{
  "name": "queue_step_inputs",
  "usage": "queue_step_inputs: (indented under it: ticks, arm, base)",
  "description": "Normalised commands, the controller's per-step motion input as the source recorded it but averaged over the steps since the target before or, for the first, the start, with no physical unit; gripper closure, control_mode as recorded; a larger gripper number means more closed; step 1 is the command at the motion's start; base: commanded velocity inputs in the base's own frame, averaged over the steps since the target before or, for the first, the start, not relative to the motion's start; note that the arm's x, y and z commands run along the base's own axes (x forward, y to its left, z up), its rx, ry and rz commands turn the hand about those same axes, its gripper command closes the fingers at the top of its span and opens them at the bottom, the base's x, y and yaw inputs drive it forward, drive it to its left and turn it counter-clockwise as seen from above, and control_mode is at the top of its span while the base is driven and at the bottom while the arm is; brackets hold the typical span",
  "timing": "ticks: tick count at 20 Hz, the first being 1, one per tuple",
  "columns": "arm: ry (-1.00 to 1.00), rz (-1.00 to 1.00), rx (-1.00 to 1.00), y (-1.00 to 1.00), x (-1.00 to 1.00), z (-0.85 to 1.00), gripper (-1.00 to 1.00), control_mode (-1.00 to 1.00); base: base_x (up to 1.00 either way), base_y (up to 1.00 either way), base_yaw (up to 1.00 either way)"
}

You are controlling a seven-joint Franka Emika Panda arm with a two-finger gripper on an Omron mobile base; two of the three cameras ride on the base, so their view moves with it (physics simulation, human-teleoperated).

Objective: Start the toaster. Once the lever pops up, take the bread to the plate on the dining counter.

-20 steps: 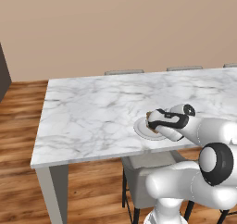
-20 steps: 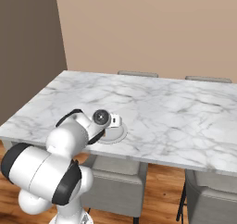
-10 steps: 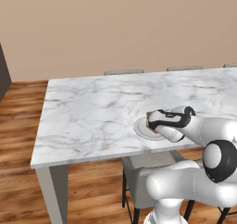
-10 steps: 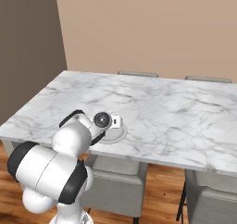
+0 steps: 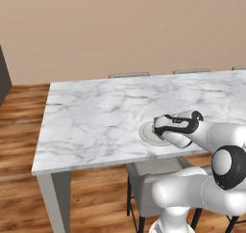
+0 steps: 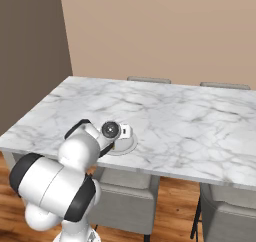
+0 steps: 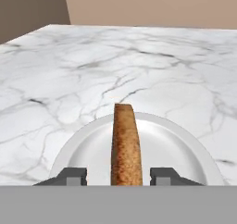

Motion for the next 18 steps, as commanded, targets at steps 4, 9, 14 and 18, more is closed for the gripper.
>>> queue_step_inputs:
  ticks: [4, 9, 14, 18]
  arm:
    - [-0.03, 0.0, 0.0, 0.0, 0.0, 0.01, -1.0, -1.0]
    - [0.0, 0.0, 0.0, 0.0, 0.0, 0.23, -1.0, -1.0]
    - [0.0, 0.0, 0.0, 0.0, 0.0, 0.59, -1.0, -1.0]
    - [0.03, 0.0, 0.0, 0.0, -0.02, 0.74, -1.0, -1.0]
  base:
    - [0.0, 0.0, 0.0]
    - [0.0, 0.0, 0.0]
    - [0.0, 0.0, 0.0]
    - [0.0, 0.0, 0.0]
